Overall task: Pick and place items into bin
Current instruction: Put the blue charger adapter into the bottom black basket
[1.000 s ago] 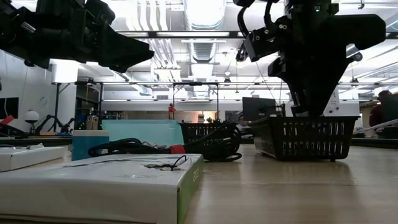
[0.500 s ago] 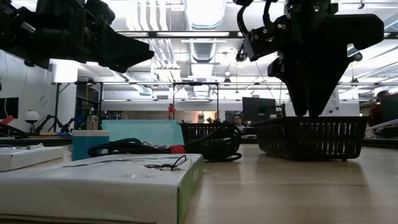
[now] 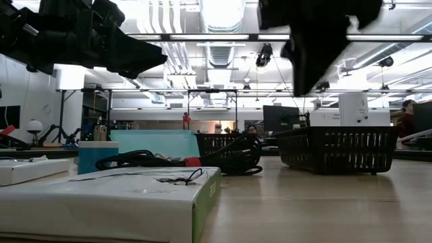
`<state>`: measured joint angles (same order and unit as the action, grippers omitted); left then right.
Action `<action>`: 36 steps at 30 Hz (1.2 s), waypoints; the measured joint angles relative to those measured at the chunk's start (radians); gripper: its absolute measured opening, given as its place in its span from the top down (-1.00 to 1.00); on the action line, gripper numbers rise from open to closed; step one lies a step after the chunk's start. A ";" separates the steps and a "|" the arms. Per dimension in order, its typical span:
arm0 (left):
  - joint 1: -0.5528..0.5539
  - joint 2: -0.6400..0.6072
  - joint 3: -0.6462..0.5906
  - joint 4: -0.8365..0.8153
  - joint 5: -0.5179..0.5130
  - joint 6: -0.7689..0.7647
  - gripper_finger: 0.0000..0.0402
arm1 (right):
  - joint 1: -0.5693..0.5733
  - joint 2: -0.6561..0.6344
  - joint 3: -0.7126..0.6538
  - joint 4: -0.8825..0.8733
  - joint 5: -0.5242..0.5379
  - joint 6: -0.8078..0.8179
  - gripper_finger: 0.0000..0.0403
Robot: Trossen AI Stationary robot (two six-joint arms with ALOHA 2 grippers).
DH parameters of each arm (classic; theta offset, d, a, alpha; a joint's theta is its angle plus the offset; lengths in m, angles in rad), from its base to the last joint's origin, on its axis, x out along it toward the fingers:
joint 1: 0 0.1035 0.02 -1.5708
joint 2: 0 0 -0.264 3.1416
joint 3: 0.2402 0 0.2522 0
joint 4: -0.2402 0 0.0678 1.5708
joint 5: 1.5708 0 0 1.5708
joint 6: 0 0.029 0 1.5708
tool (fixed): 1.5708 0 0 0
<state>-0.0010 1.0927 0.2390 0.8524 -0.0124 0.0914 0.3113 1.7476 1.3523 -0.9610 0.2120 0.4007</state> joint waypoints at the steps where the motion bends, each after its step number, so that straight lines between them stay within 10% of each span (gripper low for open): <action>1: 0.000 0.000 0.000 0.000 0.000 0.000 0.00 | 0.005 -0.020 -0.004 0.036 0.014 -0.001 0.29; 11: 0.000 0.000 -0.001 -0.002 0.000 -0.006 0.00 | 0.146 -0.228 -0.295 0.815 0.243 -0.279 0.38; 16: 0.000 0.000 -0.002 -0.004 0.000 -0.006 0.00 | 0.152 -0.281 -0.544 1.282 -0.033 -0.326 0.43; 19: 0.000 0.000 -0.003 -0.005 0.000 -0.006 0.00 | 0.152 -0.288 -0.667 1.464 -0.027 -0.337 0.46; 36: -0.012 0.000 0.032 -0.176 0.308 -0.034 -0.05 | 0.144 -0.293 -0.807 1.525 0.156 -0.431 0.56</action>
<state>-0.0125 1.0925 0.2714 0.6763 0.2958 0.0575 0.4552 1.4548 0.5458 0.5640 0.3683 -0.0307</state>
